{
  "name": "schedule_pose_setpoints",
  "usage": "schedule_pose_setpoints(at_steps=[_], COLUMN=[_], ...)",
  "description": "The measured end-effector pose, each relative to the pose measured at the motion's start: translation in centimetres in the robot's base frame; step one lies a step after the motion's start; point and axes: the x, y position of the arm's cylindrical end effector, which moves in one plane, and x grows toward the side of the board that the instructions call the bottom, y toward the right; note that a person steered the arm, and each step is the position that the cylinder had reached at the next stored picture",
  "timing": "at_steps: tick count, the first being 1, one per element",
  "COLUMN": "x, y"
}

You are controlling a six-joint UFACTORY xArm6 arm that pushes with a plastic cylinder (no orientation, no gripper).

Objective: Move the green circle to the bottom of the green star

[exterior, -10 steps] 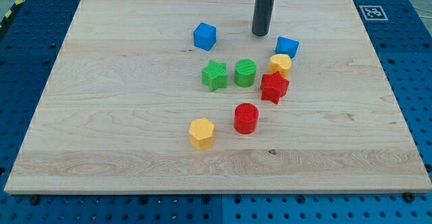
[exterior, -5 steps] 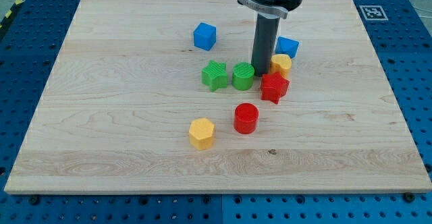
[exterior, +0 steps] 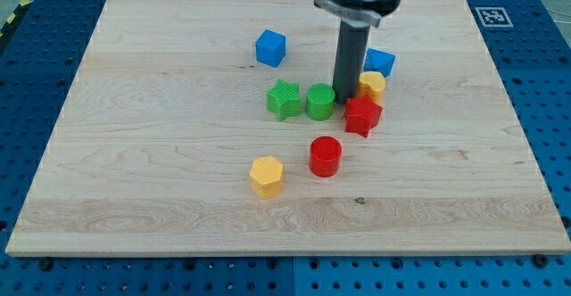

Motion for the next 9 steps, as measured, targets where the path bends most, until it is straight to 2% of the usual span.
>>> schedule_pose_setpoints(at_steps=[1,2,3,5,9], x=[2.7,3.5,3.5,0.0,2.8], y=[0.0,0.0,0.0,0.0,-10.7])
